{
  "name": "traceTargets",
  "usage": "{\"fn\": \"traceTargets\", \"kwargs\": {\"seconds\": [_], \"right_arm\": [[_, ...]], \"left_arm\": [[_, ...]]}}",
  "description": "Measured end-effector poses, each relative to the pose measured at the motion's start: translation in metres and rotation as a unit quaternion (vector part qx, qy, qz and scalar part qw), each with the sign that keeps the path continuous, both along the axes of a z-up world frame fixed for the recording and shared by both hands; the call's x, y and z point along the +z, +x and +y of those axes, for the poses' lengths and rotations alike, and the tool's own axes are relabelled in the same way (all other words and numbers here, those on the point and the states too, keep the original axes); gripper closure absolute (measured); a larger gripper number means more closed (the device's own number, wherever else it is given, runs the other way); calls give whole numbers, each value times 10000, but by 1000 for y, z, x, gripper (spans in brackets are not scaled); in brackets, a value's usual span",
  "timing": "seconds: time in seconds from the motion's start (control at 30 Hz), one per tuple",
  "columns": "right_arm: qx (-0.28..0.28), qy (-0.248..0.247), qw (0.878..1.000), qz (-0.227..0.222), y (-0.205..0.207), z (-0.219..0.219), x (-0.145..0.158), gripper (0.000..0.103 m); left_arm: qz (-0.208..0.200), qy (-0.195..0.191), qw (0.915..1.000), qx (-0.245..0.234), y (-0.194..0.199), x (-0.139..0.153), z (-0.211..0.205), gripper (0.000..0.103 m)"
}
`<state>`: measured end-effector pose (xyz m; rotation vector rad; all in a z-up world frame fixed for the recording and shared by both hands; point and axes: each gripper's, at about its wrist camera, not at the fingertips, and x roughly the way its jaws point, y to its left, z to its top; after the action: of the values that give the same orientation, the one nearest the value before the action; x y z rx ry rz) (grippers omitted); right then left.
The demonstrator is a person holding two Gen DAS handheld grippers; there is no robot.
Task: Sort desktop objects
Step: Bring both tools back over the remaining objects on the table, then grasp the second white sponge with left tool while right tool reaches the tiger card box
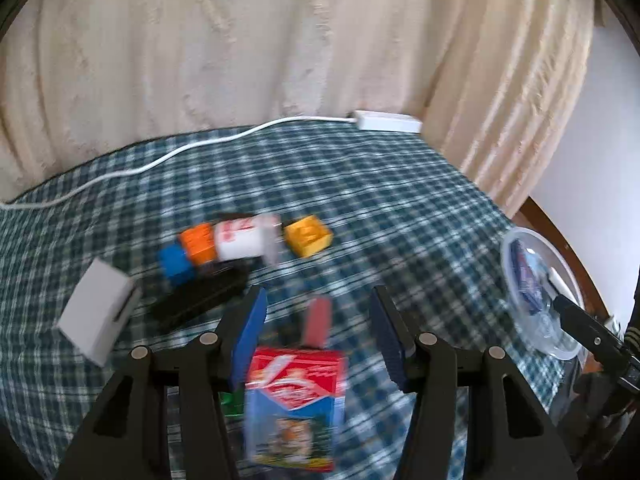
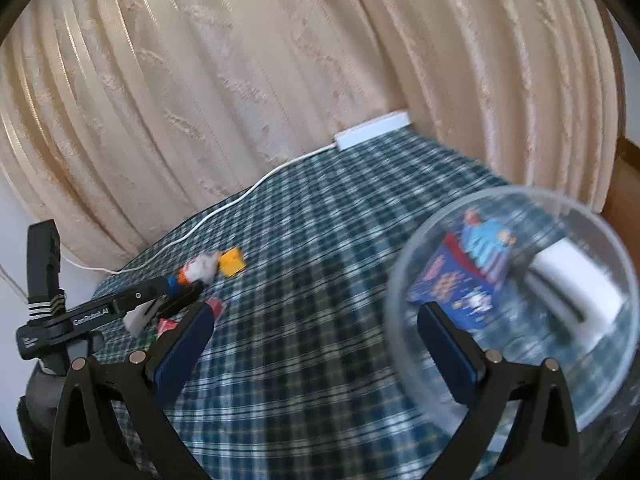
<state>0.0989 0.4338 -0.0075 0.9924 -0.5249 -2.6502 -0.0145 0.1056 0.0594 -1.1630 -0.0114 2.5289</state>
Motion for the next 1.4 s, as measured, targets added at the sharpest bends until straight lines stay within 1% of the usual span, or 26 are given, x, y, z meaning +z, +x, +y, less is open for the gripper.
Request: {"fn": "traceTargets", "kwargs": {"seconds": [0.1,0.23,0.47,0.6,0.67,0.7,0.73,0.87,0.93,1.03,1.1,1.13,1.2,1.4], "right_arm": [[150,-65,9998,-133,-2,-13,-7,1],[389,-35,9991,-187,-3,-32,-10,1],[773,42,9968,-218,-7,-69,-9,1],[878,48,9956,-320,-11,-85,-14,1],[903,46,9952,-373,-12,-91,-17,1],[911,43,9950,-394,-13,-94,-18,1],[918,44,9949,-412,-14,-97,-19,1],[967,73,9943,-440,-15,-107,-20,1],[1004,78,9939,-454,-15,-111,-19,1],[1072,93,9930,-481,-16,-119,-20,1],[1116,97,9924,-503,-17,-125,-21,1],[1137,97,9921,-517,-18,-128,-21,1],[1185,95,9914,-548,-18,-134,-23,1],[1356,148,9886,-632,-20,-152,-28,1]], "left_arm": [[-56,-44,9999,116,-2,-5,-15,46],[-75,-120,9993,348,-6,-8,-45,46],[-122,-214,9953,933,-20,-16,-100,46],[-132,-202,9947,1000,-26,-22,-121,46],[-130,-219,9945,1014,-27,-24,-128,40],[-128,-213,9945,1013,-28,-25,-131,33],[-115,-206,9947,996,-28,-26,-133,31],[-97,-242,9949,973,-31,-30,-139,28],[-91,-257,9947,990,-33,-33,-144,20],[-126,-260,9943,1023,-37,-37,-151,19],[-151,-195,9952,949,-40,-41,-156,18],[-146,-189,9954,923,-41,-42,-157,14],[-102,-221,9954,930,-44,-46,-159,9],[-167,-194,9960,854,-50,-56,-163,8]]}}
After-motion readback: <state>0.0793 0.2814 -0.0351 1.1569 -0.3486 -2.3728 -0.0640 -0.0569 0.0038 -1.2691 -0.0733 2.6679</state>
